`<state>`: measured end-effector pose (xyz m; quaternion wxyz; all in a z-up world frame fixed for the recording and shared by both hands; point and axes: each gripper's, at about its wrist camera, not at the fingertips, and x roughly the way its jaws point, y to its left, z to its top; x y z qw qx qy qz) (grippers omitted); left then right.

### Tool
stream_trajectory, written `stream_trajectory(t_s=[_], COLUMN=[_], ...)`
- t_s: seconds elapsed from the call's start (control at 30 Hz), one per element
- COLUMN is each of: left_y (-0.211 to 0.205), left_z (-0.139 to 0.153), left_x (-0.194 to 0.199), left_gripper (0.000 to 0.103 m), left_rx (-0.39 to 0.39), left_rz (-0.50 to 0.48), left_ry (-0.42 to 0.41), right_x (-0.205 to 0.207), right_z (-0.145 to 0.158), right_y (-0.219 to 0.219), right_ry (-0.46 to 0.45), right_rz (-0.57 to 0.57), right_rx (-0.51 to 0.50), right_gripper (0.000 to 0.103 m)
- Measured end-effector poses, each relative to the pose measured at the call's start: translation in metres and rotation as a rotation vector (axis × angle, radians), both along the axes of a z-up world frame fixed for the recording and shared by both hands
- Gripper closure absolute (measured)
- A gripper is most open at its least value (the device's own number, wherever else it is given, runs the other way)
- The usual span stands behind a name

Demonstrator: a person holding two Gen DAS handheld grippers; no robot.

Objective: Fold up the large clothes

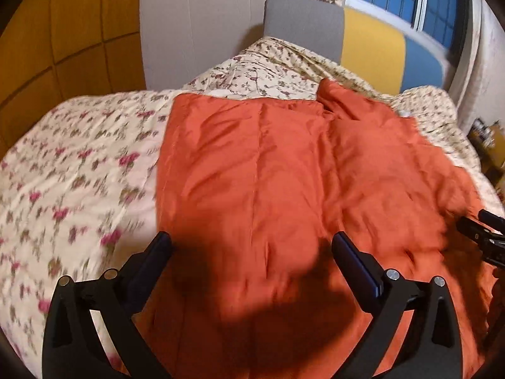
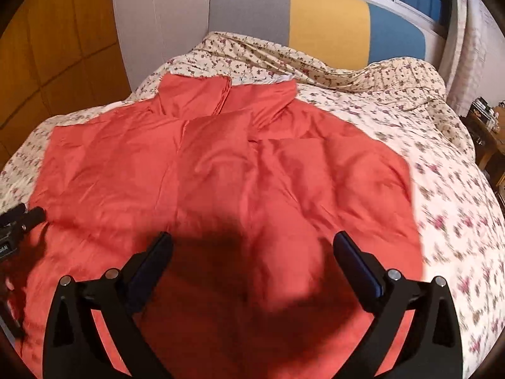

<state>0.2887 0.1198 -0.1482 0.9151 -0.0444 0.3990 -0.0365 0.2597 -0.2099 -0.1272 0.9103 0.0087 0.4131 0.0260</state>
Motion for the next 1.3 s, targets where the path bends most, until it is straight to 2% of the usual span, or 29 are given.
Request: stream_trajectory(t_s=[0.13,0.2,0.3,0.4,0.57,0.6,0.73,0.83,0.93,1.03,1.07,1.1,1.17,1.3], left_y=[0.01,0.014,0.019,0.03,0.055,0.058,0.065,0.066,0.064,0.059,0.057,0.056,0.054,0.044], left_z=[-0.003,-0.004,-0.002,-0.001,-0.004,-0.004,-0.012,-0.019,-0.027,-0.031,-0.031,-0.032,-0.031,-0.028], left_x=[-0.041,-0.064,-0.093,-0.117,-0.15,-0.155,-0.174,-0.187,-0.198,-0.207,-0.208,-0.209,-0.21,-0.213], left_gripper=[0.003,0.003,0.003,0.003,0.003,0.005,0.025,0.025,0.025,0.027,0.029,0.032,0.042,0.075], left_rx=[-0.058,-0.044,0.018,0.053,0.049,0.047,0.029,-0.017,-0.075,-0.083,-0.078,-0.079,-0.1,-0.087], left_rz=[-0.017,-0.025,-0.022,-0.007,0.028,0.028,-0.001,-0.028,-0.054,-0.068,-0.069,-0.069,-0.075,-0.116], left_ry=[0.02,0.013,-0.002,-0.017,-0.034,-0.036,-0.025,-0.014,-0.003,-0.005,-0.006,-0.003,0.005,0.01], right_x=[-0.041,-0.061,-0.101,-0.135,-0.197,-0.206,-0.246,-0.267,-0.275,-0.28,-0.28,-0.28,-0.282,-0.281], right_z=[0.013,0.016,0.016,0.014,0.007,0.005,-0.002,-0.013,-0.024,-0.031,-0.032,-0.032,-0.031,-0.029], right_y=[-0.016,-0.026,-0.049,-0.074,-0.125,-0.131,-0.157,-0.165,-0.159,-0.149,-0.146,-0.143,-0.135,-0.129], right_ry=[0.006,0.011,0.014,0.018,0.034,0.039,0.069,0.111,0.143,0.148,0.143,0.14,0.128,0.11], right_rz=[0.002,-0.006,-0.04,-0.079,-0.176,-0.19,-0.227,-0.21,-0.18,-0.152,-0.148,-0.14,-0.119,-0.097], right_rx=[0.03,0.05,0.084,0.11,0.165,0.167,0.213,0.268,0.268,0.292,0.293,0.29,0.288,0.314], right_gripper=[0.003,0.003,0.005,0.015,0.023,0.023,0.026,0.026,0.027,0.031,0.036,0.039,0.056,0.076])
